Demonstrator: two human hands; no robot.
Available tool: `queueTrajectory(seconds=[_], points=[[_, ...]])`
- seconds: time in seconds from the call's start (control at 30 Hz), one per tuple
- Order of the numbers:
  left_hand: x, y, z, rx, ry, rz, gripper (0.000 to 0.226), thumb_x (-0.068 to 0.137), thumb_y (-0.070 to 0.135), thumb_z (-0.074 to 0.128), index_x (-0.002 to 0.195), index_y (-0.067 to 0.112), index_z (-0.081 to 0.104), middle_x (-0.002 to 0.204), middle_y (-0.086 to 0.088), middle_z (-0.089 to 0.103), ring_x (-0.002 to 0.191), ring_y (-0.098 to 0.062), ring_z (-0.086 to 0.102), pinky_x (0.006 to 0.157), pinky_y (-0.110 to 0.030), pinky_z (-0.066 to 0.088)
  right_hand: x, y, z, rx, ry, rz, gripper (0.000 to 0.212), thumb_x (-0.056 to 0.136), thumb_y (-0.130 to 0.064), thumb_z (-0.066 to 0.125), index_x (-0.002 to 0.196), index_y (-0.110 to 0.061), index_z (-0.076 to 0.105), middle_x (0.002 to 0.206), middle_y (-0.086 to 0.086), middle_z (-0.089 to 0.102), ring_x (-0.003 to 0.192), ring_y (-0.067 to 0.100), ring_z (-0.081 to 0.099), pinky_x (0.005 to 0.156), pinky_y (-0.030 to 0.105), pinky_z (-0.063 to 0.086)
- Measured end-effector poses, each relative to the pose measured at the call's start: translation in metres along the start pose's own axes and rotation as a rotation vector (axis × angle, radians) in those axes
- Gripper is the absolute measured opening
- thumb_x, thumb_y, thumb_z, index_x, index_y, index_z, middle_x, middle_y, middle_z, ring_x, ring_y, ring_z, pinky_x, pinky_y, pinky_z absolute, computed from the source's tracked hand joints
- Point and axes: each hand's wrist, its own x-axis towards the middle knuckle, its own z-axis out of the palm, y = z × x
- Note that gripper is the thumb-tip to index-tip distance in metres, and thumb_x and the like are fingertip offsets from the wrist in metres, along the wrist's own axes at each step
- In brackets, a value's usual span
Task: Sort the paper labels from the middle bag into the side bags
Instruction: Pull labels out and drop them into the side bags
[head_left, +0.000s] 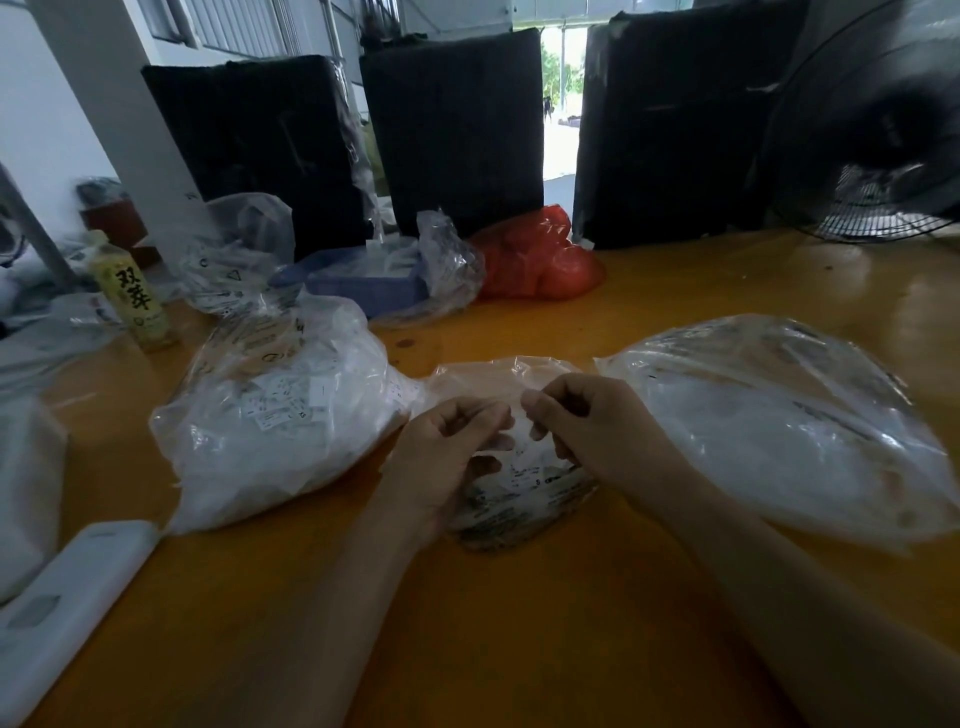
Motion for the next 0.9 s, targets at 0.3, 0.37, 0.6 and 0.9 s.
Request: queueTrajectory(seconds=[0.3, 0.37, 0.6, 0.9], points=[[0.003, 0.004, 0.001, -0.119, 0.092, 0.052, 0.012, 0.092, 0.009, 0.073, 0.084, 0.018, 0.075, 0.099, -0.010, 0.077, 0.096, -0.019, 0.072, 0.080, -0.031, 0.058, 0.000, 0.000, 0.005, -0.071, 0.036, 0.000, 0.030, 0.100, -0.046, 0.055, 0.084, -0.027, 0.071, 0.072, -0.021, 0.070, 0.059, 0.000, 0.064, 0.051, 0.010, 0.044], [0.003, 0.008, -0.001, -0.212, 0.080, 0.053, 0.004, 0.091, 0.005, 0.070, 0.091, 0.009, 0.069, 0.106, -0.015, 0.076, 0.100, -0.022, 0.072, 0.086, -0.033, 0.061, 0.002, 0.004, 0.008, -0.250, 0.004, -0.026, 0.030, 0.100, -0.047, 0.053, 0.088, -0.027, 0.071, 0.075, -0.018, 0.067, 0.064, 0.000, 0.063, 0.057, 0.009, 0.043], [0.003, 0.008, -0.005, -0.235, 0.104, 0.030, 0.020, 0.098, 0.010, 0.062, 0.083, 0.020, 0.070, 0.084, -0.006, 0.067, 0.081, -0.017, 0.065, 0.077, -0.035, 0.057, 0.003, 0.019, 0.019, -0.771, -0.227, -0.315, 0.053, 0.097, -0.035, 0.060, 0.146, -0.044, 0.040, 0.153, -0.005, 0.032, 0.130, 0.017, 0.033, 0.108, 0.039, 0.038], [0.003, 0.002, -0.006, -0.004, 0.207, 0.023, 0.008, 0.100, 0.022, 0.068, 0.094, 0.021, 0.074, 0.097, 0.001, 0.080, 0.076, -0.011, 0.072, 0.052, -0.019, 0.050, 0.002, 0.014, 0.024, -0.995, -0.155, -0.412, 0.032, 0.097, -0.045, 0.053, 0.127, -0.035, 0.061, 0.130, -0.001, 0.051, 0.119, 0.022, 0.038, 0.100, 0.041, 0.034]])
